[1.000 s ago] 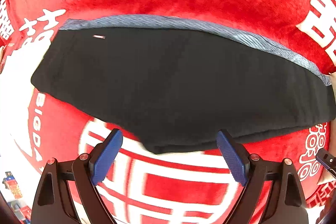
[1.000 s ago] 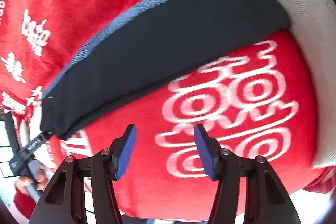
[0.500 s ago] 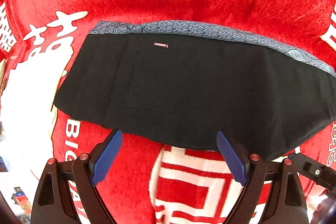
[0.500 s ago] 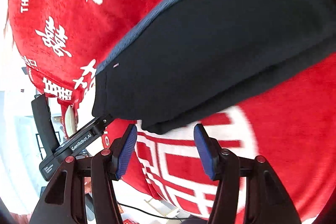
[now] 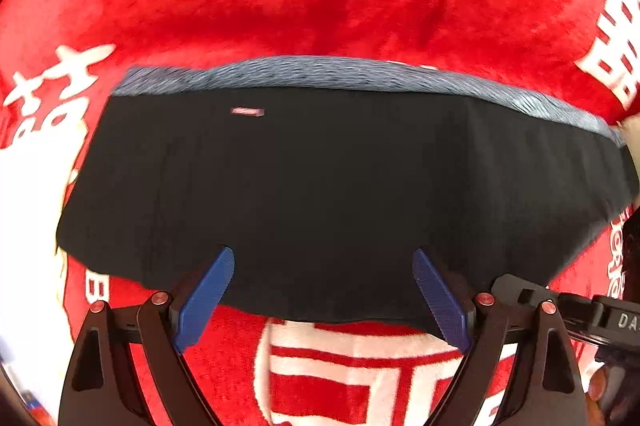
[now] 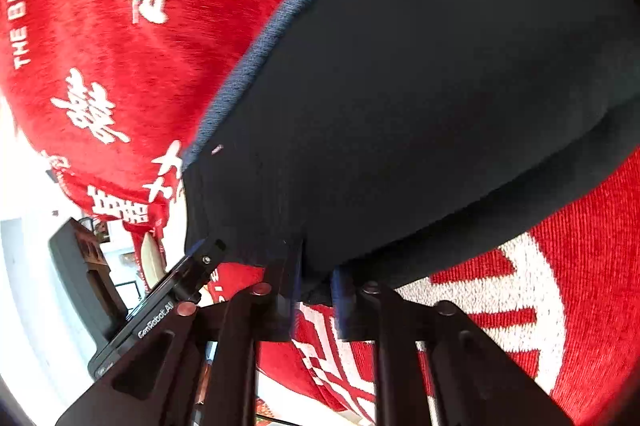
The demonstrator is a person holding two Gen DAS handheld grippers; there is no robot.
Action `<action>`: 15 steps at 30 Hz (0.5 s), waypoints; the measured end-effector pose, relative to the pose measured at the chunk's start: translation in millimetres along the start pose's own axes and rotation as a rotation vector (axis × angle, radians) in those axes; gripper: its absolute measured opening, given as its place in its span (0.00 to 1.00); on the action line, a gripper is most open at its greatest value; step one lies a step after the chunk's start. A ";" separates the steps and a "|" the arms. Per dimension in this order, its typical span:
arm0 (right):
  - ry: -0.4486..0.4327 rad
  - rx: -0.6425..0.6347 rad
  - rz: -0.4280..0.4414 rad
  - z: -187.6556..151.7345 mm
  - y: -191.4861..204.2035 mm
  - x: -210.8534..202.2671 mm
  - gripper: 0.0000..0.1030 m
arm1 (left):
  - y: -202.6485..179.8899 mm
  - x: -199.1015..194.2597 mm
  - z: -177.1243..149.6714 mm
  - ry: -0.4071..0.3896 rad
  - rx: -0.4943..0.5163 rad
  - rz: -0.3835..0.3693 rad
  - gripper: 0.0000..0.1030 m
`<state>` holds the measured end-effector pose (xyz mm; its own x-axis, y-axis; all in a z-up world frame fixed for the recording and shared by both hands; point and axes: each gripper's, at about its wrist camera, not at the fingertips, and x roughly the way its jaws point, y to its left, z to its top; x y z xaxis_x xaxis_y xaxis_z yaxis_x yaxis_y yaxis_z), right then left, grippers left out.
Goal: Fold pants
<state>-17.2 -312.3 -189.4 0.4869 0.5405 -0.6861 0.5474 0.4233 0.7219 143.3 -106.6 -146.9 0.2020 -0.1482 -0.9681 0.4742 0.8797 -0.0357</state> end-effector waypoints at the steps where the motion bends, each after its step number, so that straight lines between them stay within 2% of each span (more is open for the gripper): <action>1: -0.004 0.000 -0.002 -2.8 2.5 -3.4 0.10 | -3.6 -0.9 -3.1 0.000 0.019 -0.007 0.89; 4: -0.008 -0.035 -0.042 -16.2 8.0 -9.5 0.09 | -7.3 8.5 -15.5 0.042 0.057 0.005 0.89; 7: 0.010 -0.003 -0.073 -23.1 -6.5 0.6 0.09 | -4.2 25.3 -28.9 0.098 0.063 0.027 0.89; 8: 0.007 -0.006 -0.066 -22.9 -10.1 3.3 0.09 | -2.2 24.7 -30.1 0.094 0.058 0.021 0.89; 11: 0.025 -0.025 -0.052 -22.2 -7.5 -2.1 0.21 | 4.3 18.3 -25.4 0.094 0.054 0.034 0.89; 12: 0.041 -0.036 -0.067 -23.2 -5.4 -5.6 0.27 | 7.7 15.2 -21.2 0.082 0.051 0.036 0.89; 15: 0.032 -0.132 -0.134 -28.0 6.8 -29.0 0.28 | 21.2 4.6 3.8 0.020 0.044 0.056 0.89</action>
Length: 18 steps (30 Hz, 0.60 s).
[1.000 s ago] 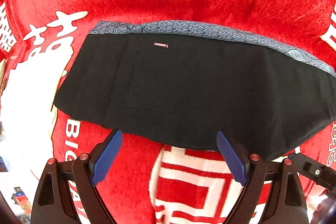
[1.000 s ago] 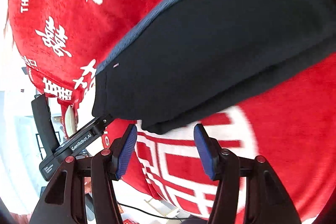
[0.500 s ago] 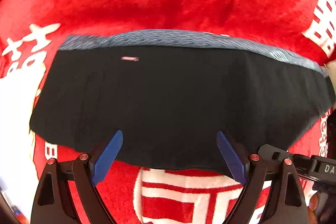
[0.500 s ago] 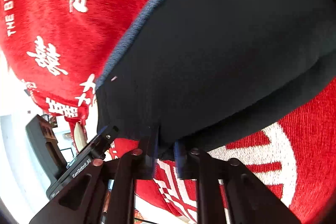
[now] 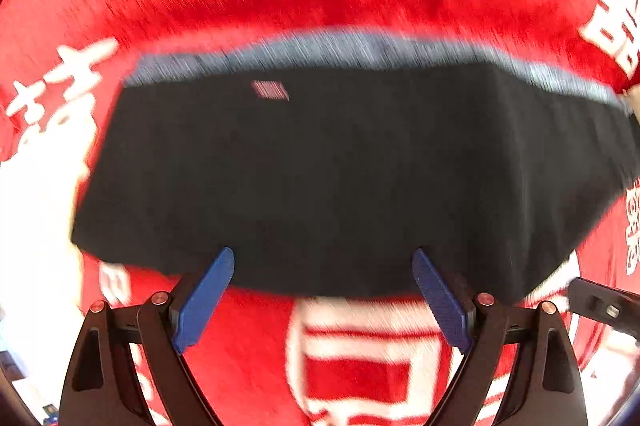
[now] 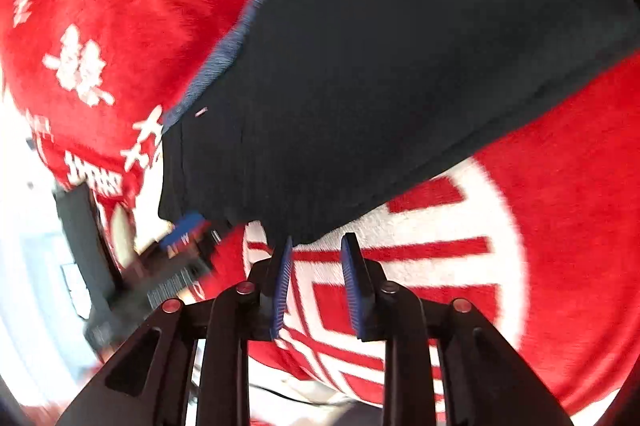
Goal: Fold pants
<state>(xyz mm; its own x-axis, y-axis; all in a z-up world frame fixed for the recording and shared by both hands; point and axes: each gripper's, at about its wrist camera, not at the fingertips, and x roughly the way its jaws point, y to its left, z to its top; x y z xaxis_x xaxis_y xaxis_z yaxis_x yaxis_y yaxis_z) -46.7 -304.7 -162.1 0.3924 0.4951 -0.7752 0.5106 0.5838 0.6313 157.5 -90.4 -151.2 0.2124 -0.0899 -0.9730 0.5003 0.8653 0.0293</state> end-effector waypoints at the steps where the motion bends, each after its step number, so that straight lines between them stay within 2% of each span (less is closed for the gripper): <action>1: -0.031 -0.058 -0.041 0.9 7.0 -13.6 0.28 | 5.3 -0.9 11.0 -0.019 -0.002 0.012 0.89; 4: -0.117 -0.161 -0.156 16.7 21.4 -37.5 0.28 | 20.7 2.2 47.0 -0.080 -0.006 0.078 0.89; 7: -0.154 -0.203 -0.231 48.6 32.2 -35.6 0.28 | 43.1 13.0 80.9 -0.119 -0.040 0.181 0.89; 10: -0.162 -0.247 -0.246 83.6 45.6 -20.6 0.32 | 65.7 17.3 100.8 -0.127 -0.100 0.176 0.89; 12: -0.160 -0.314 -0.258 100.0 60.9 -7.6 0.41 | 79.8 15.0 95.4 -0.116 -0.125 0.137 0.89; 14: -0.148 -0.427 -0.255 115.4 84.8 5.6 0.44 | 83.9 16.3 86.4 -0.108 -0.118 0.106 0.89; 16: -0.139 -0.544 -0.238 126.1 109.9 18.2 0.48 | 82.1 22.3 72.9 -0.096 -0.091 0.124 0.89; 18: -0.093 -0.662 -0.223 136.6 137.6 38.6 0.50 | 85.3 33.8 61.8 -0.069 -0.095 0.138 0.89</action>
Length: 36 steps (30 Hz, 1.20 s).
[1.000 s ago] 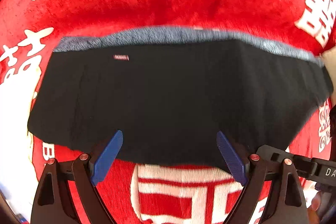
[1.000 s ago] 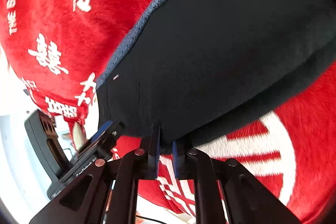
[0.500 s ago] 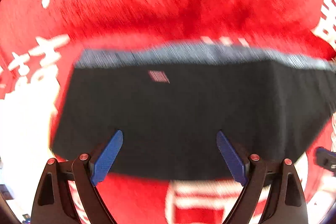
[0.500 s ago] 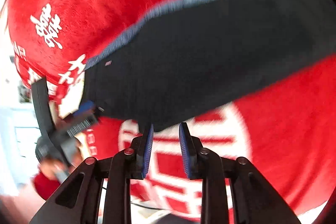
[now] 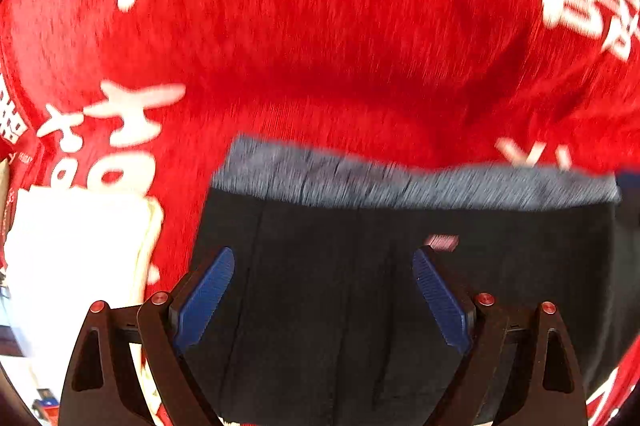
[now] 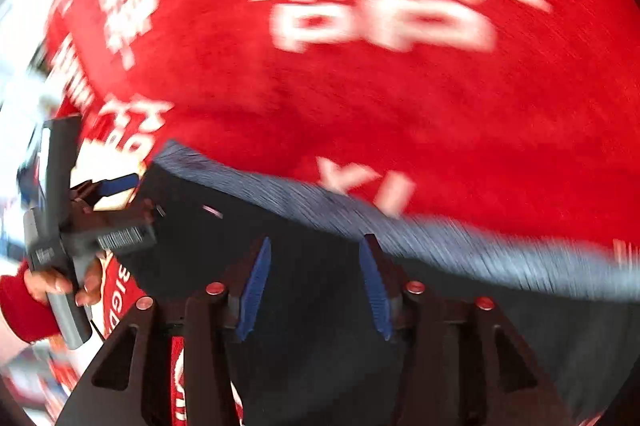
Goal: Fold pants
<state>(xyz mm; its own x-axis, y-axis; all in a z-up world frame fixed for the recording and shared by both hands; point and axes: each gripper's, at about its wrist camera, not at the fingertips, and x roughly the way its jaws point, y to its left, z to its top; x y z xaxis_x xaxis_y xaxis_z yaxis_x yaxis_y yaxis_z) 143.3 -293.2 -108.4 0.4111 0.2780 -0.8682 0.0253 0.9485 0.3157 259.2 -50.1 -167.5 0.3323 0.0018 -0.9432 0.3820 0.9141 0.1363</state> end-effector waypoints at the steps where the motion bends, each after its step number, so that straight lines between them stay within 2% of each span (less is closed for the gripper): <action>1: 0.022 -0.035 0.010 9.3 8.0 9.0 0.50 | 2.9 4.4 -6.6 0.013 -0.016 -0.004 0.89; 4: 0.076 -0.146 0.016 29.4 35.5 38.2 0.50 | 17.8 10.3 -21.3 -0.003 -0.101 -0.058 0.91; 9: 0.121 -0.328 -0.050 38.8 70.2 82.7 0.50 | 20.4 11.9 -29.5 -0.048 -0.110 -0.062 0.94; 13: 0.225 -0.419 -0.083 39.6 75.3 120.0 0.48 | 21.5 9.9 -36.2 -0.074 -0.115 -0.068 0.94; 15: 0.298 -0.359 -0.041 41.9 68.4 133.2 0.15 | 22.6 7.5 -39.3 -0.074 -0.126 -0.062 0.94; 16: 0.318 -0.303 0.000 45.4 65.4 135.7 0.11 | 23.5 4.4 -41.7 -0.073 -0.138 -0.059 0.94; 17: 0.312 -0.290 -0.007 47.5 66.4 135.8 0.08 | 28.6 5.9 -42.2 -0.070 -0.155 -0.060 0.94; 19: 0.305 -0.297 -0.028 51.1 73.3 139.6 0.07 | 41.6 12.7 -42.4 -0.070 -0.186 -0.061 0.97; 22: 0.296 -0.283 -0.047 53.4 76.3 146.5 0.07 | 50.7 18.9 -42.7 -0.063 -0.215 -0.079 1.00; 25: 0.258 -0.198 -0.061 51.4 73.7 143.8 0.14 | 47.8 11.6 -39.3 -0.038 -0.211 -0.053 1.00; 26: 0.242 -0.176 -0.070 48.7 72.1 136.5 0.20 | 47.0 7.3 -38.8 -0.035 -0.209 -0.050 1.00; 27: 0.230 -0.165 -0.076 45.7 71.3 128.7 0.30 | 45.7 3.2 -38.9 -0.036 -0.203 -0.052 1.00; 29: 0.190 -0.149 -0.088 34.9 66.5 103.2 0.44 | 40.8 -7.3 -39.9 -0.038 -0.182 -0.055 1.00; 30: 0.168 -0.141 -0.093 29.4 61.9 91.2 0.47 | 35.6 -13.1 -41.4 -0.037 -0.173 -0.057 1.00; 33: 0.126 -0.056 -0.108 6.2 32.1 49.2 0.48 | 16.0 -26.2 -42.7 -0.026 -0.138 -0.072 1.00; 36: 0.112 0.081 -0.155 -24.0 -14.2 17.2 0.48 | -17.2 -37.0 -42.4 -0.027 -0.089 -0.100 1.00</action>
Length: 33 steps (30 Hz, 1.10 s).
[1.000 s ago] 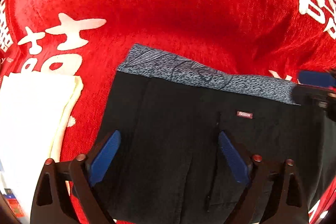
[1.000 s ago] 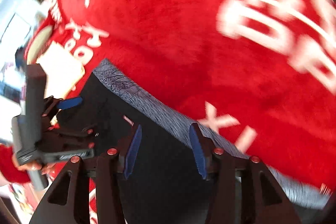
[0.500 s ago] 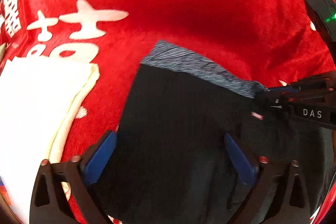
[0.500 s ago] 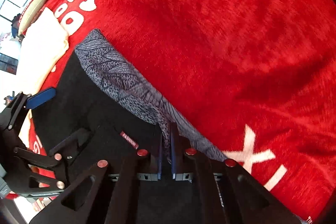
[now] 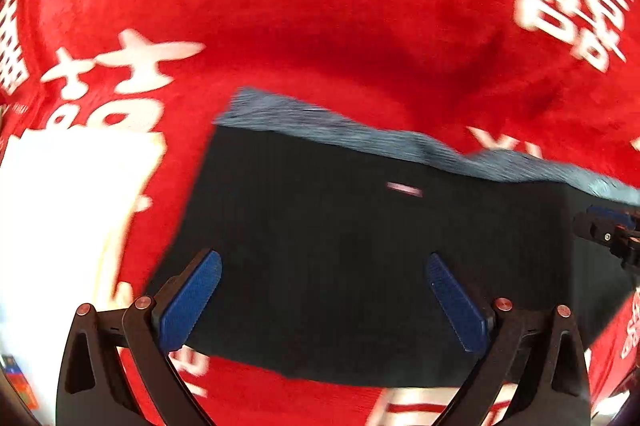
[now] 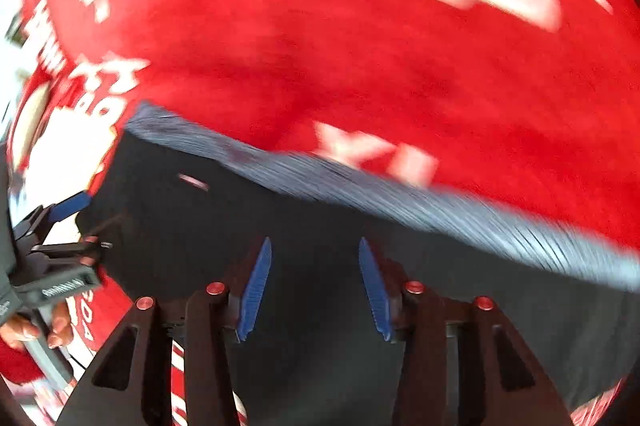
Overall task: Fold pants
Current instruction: 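Smooth the folded trousers flat with both grippers along the patterned edge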
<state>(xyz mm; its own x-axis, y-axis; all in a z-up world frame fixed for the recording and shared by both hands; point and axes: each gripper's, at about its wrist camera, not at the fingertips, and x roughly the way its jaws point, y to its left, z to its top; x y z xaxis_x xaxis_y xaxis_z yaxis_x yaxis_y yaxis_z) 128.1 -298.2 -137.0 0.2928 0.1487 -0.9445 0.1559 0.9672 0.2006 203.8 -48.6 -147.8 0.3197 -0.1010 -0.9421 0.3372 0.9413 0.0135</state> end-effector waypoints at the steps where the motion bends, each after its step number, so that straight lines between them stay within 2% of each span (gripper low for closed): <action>1: 0.001 0.048 -0.021 -9.3 -16.6 -4.0 0.48 | -10.9 -0.6 0.0 0.003 0.018 -0.011 1.00; 4: 0.002 0.180 -0.071 -36.2 -60.1 -18.1 0.48 | -55.6 -6.9 -6.3 0.007 0.086 -0.051 1.00; 11: -0.023 0.382 -0.079 -105.1 -127.9 -60.9 0.49 | -157.9 -18.3 -26.2 0.032 0.245 -0.125 1.00; 14: -0.038 0.450 -0.069 -131.7 -153.7 -77.4 0.49 | -190.2 -22.8 -28.5 0.035 0.264 -0.143 1.00; 18: -0.097 0.490 -0.101 -146.0 -175.5 -98.7 0.49 | -227.8 -21.8 -16.1 0.017 0.267 -0.148 1.00; 20: -0.139 0.498 -0.106 -143.6 -190.2 -108.0 0.49 | -238.3 -9.4 -7.2 0.018 0.264 -0.139 1.00; 22: -0.160 0.502 -0.095 -129.7 -205.9 -112.5 0.39 | -250.7 7.3 -5.8 0.046 0.257 -0.100 1.00; 23: -0.171 0.499 -0.085 -121.1 -211.9 -110.3 0.30 | -256.5 14.6 -6.9 0.063 0.249 -0.091 1.00; 26: -0.189 0.483 -0.084 -92.4 -226.4 -93.2 0.29 | -264.6 33.2 -16.2 0.114 0.236 -0.061 1.00; 28: -0.189 0.464 -0.092 -75.2 -238.5 -78.4 0.29 | -268.8 32.1 -24.7 0.073 0.250 -0.041 1.00; 30: -0.174 0.448 -0.136 -66.6 -250.8 -67.2 0.29 | -269.8 31.0 -27.6 0.057 0.252 -0.040 1.00; 33: -0.170 0.476 -0.189 -58.4 -281.5 -57.3 0.21 | -269.5 30.8 -26.7 0.061 0.233 -0.049 1.00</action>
<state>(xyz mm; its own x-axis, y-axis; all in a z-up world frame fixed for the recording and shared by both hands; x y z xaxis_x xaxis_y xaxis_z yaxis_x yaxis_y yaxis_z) 12.3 -567.0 -154.6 0.3603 -0.0927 -0.9282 0.6195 0.7677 0.1638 99.1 -296.8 -189.4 0.2467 -0.1183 -0.9618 0.5484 0.8353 0.0380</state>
